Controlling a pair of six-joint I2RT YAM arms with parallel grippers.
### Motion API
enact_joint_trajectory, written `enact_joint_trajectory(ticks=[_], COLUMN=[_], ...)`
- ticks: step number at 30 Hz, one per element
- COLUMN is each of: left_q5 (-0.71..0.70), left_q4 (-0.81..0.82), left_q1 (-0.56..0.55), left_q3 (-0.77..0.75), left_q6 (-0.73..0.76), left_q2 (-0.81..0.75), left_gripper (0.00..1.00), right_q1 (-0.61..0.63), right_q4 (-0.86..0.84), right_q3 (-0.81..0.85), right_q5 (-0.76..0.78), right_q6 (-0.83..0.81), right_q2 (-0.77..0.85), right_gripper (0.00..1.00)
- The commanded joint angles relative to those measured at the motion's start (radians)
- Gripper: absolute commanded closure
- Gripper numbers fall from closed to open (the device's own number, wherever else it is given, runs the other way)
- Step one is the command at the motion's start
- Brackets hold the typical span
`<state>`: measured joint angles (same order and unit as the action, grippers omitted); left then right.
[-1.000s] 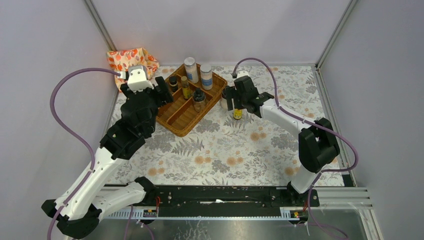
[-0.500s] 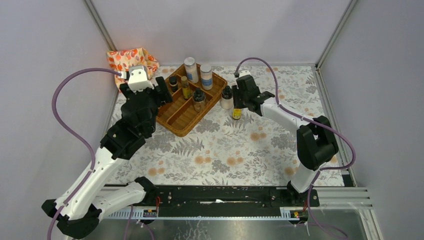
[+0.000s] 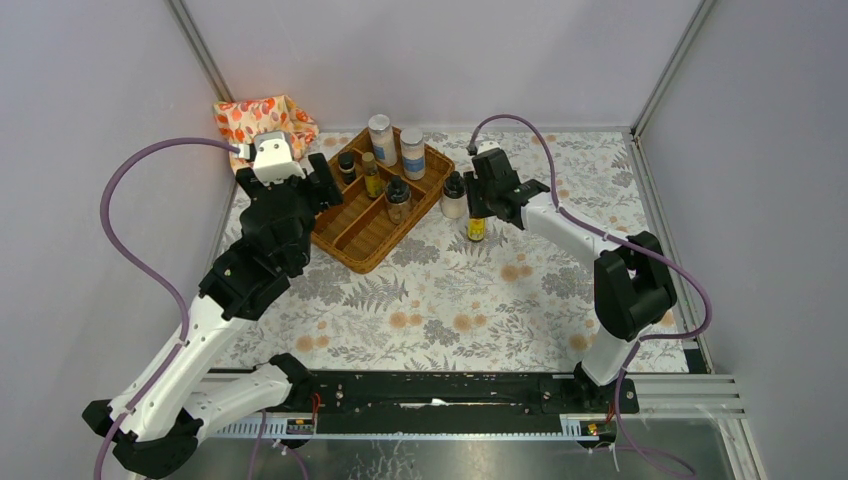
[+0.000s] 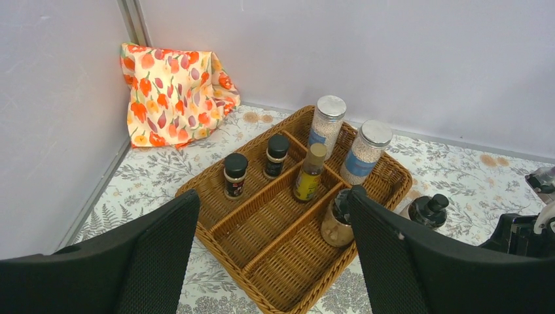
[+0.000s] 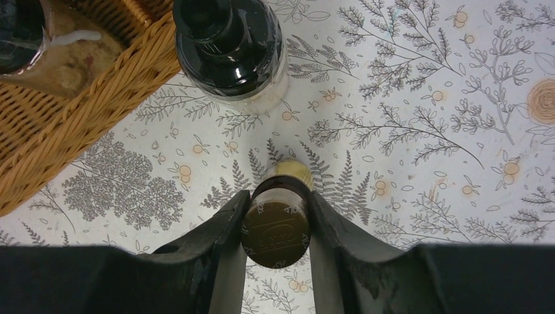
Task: Organize the condiment bottles
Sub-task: Pick up the bottle from the center of the board, then place the bottle in the storage box.
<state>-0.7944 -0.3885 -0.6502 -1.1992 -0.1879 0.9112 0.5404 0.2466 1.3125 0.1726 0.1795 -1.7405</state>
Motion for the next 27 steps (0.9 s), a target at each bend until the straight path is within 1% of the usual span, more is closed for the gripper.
enact_joint_trajectory(ticks=[1,5,10,15,21,27], left_q5=[-0.030,-0.018,0.005,0.072,0.165,0.201], left_q4=[0.018,0.007,-0.009,-0.006,-0.023,-0.047], left_q1=[-0.005,-0.005,-0.005,-0.005,-0.005,-0.005], left_q3=[-0.029,-0.048,-0.089,-0.139,-0.208,-0.255], left_q6=[-0.007,-0.029,-0.033,-0.022,-0.001,0.013], left_q2=[0.000,-0.005,-0.012,-0.022,-0.012,-0.014], left_gripper=[0.12,0.12,0.12,0.11,0.10,0.10], right_q1=[0.018,0.058,0.131,0.201,0.276,0.344], right_q4=[0.043,0.112,0.215,0.286,0.322,0.338], right_q3=[0.096,0.186,0.325,0.464,0.614,0.781], right_q5=[0.027,0.035,0.030,0.002,-0.064,-0.132], right_q6=[-0.047,-0.085,-0.119,-0.129,-0.138,-0.165], right_q2=[0.046,0.050,0.018,-0.042,-0.139,-0.257], right_gripper=[1.00,1.00,1.00,1.00,1.00,1.00])
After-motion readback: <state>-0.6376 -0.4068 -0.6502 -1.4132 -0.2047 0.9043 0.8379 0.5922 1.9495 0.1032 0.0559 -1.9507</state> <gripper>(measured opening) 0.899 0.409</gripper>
